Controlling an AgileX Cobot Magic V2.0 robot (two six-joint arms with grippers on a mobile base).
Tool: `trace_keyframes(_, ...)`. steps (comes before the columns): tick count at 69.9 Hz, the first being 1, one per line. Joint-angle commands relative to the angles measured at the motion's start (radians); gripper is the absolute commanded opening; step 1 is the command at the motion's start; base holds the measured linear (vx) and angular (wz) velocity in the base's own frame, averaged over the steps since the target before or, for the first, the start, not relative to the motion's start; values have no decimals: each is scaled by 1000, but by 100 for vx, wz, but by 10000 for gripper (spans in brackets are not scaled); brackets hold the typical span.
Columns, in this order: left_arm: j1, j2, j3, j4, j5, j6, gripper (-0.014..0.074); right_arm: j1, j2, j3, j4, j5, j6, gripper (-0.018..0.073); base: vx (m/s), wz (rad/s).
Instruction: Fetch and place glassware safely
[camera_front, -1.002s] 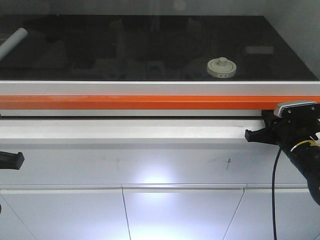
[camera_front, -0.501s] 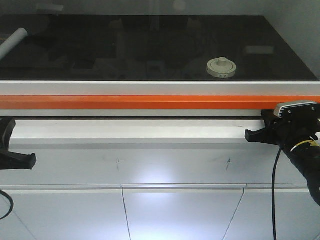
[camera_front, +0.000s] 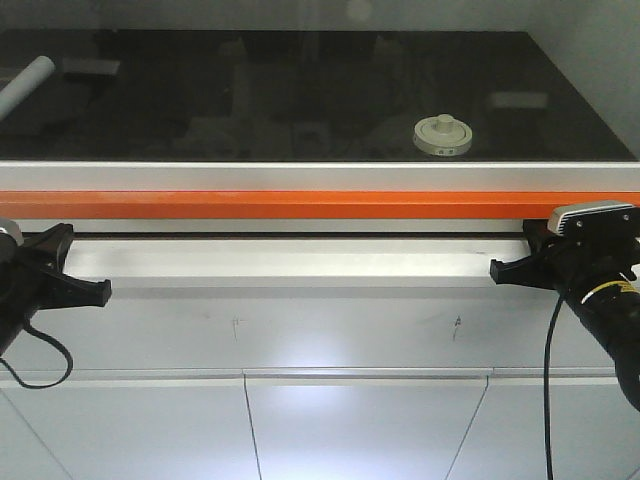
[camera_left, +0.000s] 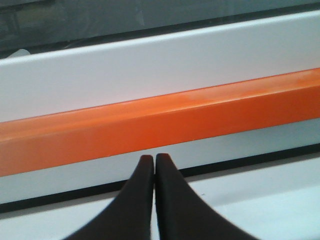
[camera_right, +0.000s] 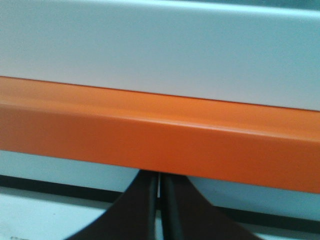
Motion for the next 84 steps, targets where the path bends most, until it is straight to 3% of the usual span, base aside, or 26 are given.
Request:
trace_keyframes(1, -8, 16, -50, -9, -91, -5, -7, -5, -32, -51, 9, -120, -3, -1, 0, 0)
trace_keyframes(17, -8, 97, -118, -67, -95, -3, -7, -5, -32, -51, 9, -120, -3, -1, 0, 0)
trace_keyframes(46, -8, 133, -227, -68, -104, 3, -7, -5, -32, -51, 9, -120, -3, -1, 0, 0)
trace_keyframes(84, -8, 99, -229, -68, -117, 3, -7, -5, -48, -51, 9, -131, -3, -1, 0, 0)
